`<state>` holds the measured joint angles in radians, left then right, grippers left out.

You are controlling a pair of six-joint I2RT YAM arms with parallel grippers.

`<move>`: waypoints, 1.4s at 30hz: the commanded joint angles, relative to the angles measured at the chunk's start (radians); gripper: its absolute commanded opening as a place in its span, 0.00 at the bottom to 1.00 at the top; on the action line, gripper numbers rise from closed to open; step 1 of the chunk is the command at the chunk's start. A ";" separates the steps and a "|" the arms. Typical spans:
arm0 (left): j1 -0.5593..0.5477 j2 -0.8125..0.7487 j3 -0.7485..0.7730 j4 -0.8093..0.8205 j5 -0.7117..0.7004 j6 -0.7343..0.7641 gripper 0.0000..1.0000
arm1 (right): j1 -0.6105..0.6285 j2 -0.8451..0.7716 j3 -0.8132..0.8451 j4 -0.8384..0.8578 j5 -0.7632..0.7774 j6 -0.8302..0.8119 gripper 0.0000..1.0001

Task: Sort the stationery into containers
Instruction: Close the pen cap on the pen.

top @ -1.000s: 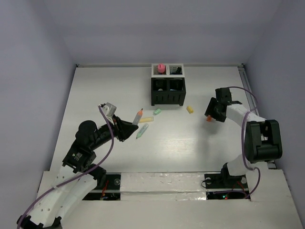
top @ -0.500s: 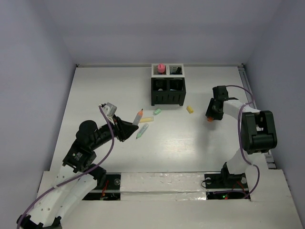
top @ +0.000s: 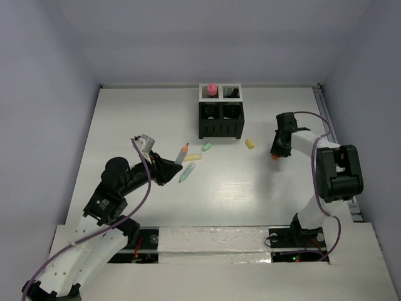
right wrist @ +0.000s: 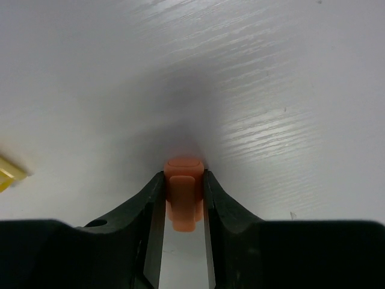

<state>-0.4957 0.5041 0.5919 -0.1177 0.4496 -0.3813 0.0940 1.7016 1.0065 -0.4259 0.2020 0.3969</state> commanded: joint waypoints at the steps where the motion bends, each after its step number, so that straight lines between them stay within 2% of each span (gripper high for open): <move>1: -0.003 0.013 0.034 0.033 -0.006 0.013 0.00 | 0.041 -0.075 0.001 0.012 -0.015 0.005 0.12; 3: -0.003 0.016 0.037 0.029 -0.017 0.015 0.00 | 0.070 -0.169 0.000 0.022 0.003 0.000 0.11; 6: 0.009 0.017 0.042 0.020 -0.037 0.019 0.00 | 0.189 -0.305 0.010 0.035 0.005 0.028 0.11; 7: 0.022 0.020 0.045 0.018 -0.048 0.021 0.00 | 0.272 -0.338 0.020 0.068 -0.002 0.043 0.09; 9: 0.036 0.033 0.051 0.009 -0.071 0.024 0.00 | 0.347 -0.402 0.032 0.122 -0.041 0.095 0.08; 12: 0.074 0.048 0.052 0.004 -0.080 0.022 0.00 | 0.476 -0.409 0.063 0.268 -0.061 0.160 0.07; 18: 0.129 0.062 0.045 0.012 -0.074 0.018 0.00 | 0.650 -0.286 0.170 0.554 -0.032 0.223 0.08; 21: 0.154 0.074 0.043 0.016 -0.066 0.016 0.00 | 0.667 -0.202 0.236 0.627 -0.049 0.270 0.08; 26: 0.154 0.091 0.043 0.018 -0.069 0.016 0.00 | 0.719 -0.088 0.348 0.650 -0.073 0.307 0.08; 32: 0.163 0.102 0.040 0.023 -0.058 0.016 0.00 | 0.748 -0.030 0.421 0.659 -0.105 0.321 0.08; 42: 0.181 0.091 0.042 0.021 -0.069 0.016 0.00 | 0.797 0.001 0.438 0.632 -0.096 0.315 0.08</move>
<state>-0.3298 0.6079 0.5919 -0.1356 0.3809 -0.3714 0.8776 1.6917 1.4021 0.1654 0.0994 0.7078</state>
